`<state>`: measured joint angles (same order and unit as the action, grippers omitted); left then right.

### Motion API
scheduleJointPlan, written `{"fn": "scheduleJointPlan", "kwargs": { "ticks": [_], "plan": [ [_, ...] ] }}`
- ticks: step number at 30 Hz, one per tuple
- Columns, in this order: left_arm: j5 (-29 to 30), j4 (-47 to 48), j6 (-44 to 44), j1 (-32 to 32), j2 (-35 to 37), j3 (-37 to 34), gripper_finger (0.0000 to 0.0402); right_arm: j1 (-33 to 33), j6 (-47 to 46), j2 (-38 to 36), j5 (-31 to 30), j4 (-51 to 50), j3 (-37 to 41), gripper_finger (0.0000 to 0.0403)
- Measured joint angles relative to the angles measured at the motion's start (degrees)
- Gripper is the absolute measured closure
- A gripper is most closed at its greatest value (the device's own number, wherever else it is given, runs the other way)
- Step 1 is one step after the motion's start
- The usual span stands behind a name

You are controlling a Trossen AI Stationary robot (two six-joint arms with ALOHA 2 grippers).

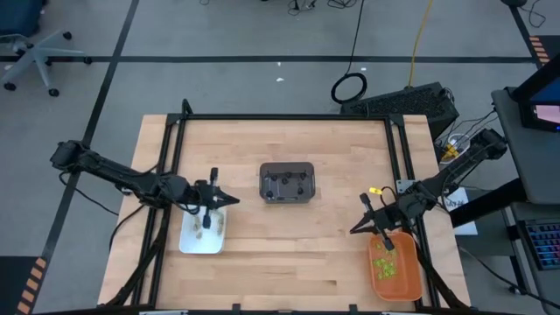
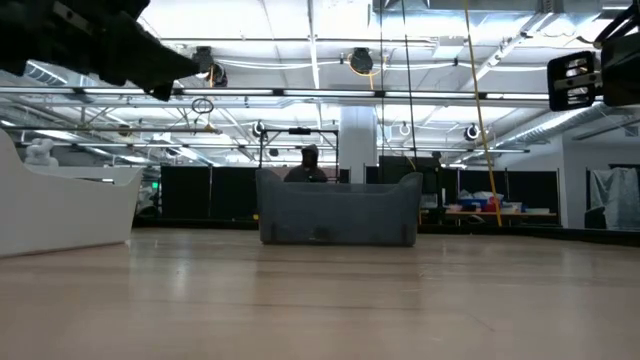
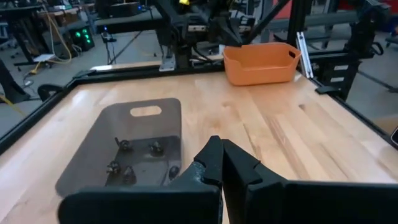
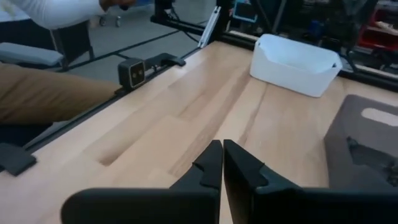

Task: Sort Halloween decoration
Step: Return to Home Position

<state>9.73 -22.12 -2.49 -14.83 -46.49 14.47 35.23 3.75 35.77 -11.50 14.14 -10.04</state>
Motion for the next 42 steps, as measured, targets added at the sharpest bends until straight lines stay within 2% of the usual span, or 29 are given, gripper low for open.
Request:
{"fn": "scheduleJointPlan", "kwargs": {
  "ticks": [5,12,17,26,42],
  "plan": [
    [-1.4,0.1,0.2,1.0,6.5,-3.5,0.0402,-2.2,1.0,0.0,4.0,1.3,0.0,0.0403],
    [-4.2,2.1,0.2,1.3,12.8,-6.3,0.0402,-3.0,1.1,0.0,5.7,3.1,1.2,0.0403],
    [-5.1,2.7,0.1,1.3,16.9,-9.0,0.0402,-3.0,-0.3,0.0,5.8,5.4,3.8,0.0403],
    [-5.0,3.8,-0.9,1.3,24.2,-12.5,0.0402,-3.0,0.5,0.0,5.7,5.4,4.0,0.0403],
    [-5.0,12.2,-2.6,3.0,32.4,-12.7,0.0402,-3.0,1.6,-3.0,5.7,4.8,4.0,0.0403]
  ]
}}
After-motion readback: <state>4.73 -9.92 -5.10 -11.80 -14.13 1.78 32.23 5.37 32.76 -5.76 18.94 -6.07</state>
